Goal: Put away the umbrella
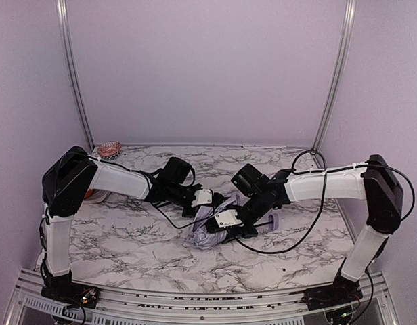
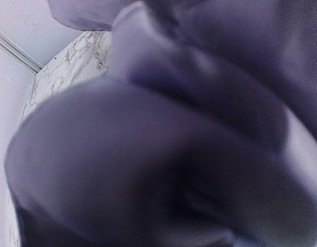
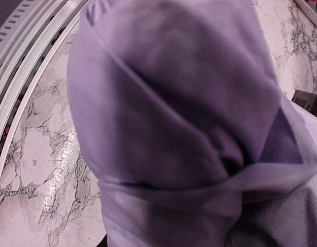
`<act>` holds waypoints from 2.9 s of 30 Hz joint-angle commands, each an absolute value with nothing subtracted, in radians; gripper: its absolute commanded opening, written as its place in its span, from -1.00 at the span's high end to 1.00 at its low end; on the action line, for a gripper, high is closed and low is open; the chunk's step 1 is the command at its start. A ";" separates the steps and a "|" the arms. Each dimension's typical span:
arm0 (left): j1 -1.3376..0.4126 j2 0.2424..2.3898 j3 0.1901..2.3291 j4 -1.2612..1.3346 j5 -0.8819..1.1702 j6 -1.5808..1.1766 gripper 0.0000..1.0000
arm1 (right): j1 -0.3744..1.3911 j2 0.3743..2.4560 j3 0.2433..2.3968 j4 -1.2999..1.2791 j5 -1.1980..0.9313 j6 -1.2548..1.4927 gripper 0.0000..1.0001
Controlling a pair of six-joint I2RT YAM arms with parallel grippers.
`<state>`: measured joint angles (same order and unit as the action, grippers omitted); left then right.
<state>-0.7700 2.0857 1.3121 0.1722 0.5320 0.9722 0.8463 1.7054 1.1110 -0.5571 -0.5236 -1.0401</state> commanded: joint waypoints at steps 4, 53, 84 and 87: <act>-0.773 2.045 1.260 0.249 0.342 1.054 1.00 | 0.904 1.869 1.153 -0.786 -0.670 -0.963 0.90; -0.790 2.043 1.260 0.164 0.352 1.038 1.00 | 0.552 1.823 1.097 -0.044 -0.874 -0.397 -0.25; -0.718 2.110 1.343 0.230 0.333 1.016 1.00 | 0.590 1.909 0.946 -0.162 -1.014 -0.555 1.00; -0.722 2.135 1.350 0.230 0.320 1.013 0.67 | 0.575 1.927 0.966 -0.144 -1.010 -0.517 1.00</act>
<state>-0.7315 2.0960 1.3190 0.1867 0.3195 1.0298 0.5957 1.8973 0.9298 -0.1146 -1.0203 -0.5835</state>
